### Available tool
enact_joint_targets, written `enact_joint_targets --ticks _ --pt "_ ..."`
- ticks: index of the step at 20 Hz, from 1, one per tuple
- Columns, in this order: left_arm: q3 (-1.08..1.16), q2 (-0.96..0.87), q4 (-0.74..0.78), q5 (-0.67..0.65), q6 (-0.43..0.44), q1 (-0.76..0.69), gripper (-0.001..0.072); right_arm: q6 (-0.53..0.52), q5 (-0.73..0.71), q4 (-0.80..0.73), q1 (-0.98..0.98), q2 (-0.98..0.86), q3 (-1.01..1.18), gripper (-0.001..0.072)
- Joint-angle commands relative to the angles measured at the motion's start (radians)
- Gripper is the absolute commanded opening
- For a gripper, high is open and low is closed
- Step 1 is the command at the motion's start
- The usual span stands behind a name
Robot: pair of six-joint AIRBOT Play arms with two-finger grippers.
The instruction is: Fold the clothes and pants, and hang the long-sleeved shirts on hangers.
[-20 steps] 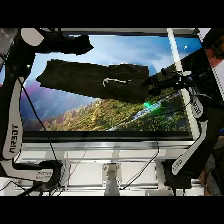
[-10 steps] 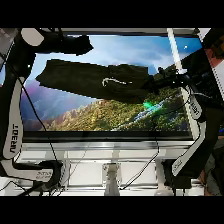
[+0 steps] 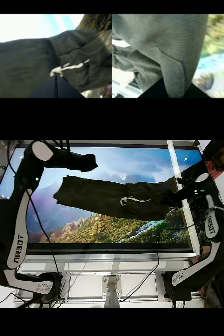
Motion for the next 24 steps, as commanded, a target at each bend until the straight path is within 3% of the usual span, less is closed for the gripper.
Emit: enact_joint_targets --ticks 1,6,11,14,24 --pt "0.0 -0.04 0.02 -0.005 -0.001 -0.051 0.0007 0.006 0.044 -0.07 -0.068 0.084 0.0 0.0028" --pt "0.0 -0.165 0.019 0.005 -0.016 -0.182 0.0007 0.0 0.111 -0.123 -0.143 0.188 0.0 0.0028" --pt "0.0 -0.325 -0.047 0.224 -0.042 -0.348 0.0007 -0.025 0.135 -0.139 -0.159 0.272 0.0 0.0028" --pt "0.0 -0.395 -0.07 0.232 -0.042 -0.418 0.0007 -0.025 0.175 -0.14 -0.159 0.29 0.001 0.0029" --pt "0.0 -0.478 -0.07 0.237 -0.043 -0.45 0.0006 -0.053 0.199 -0.146 -0.159 0.423 0.001 0.0028"
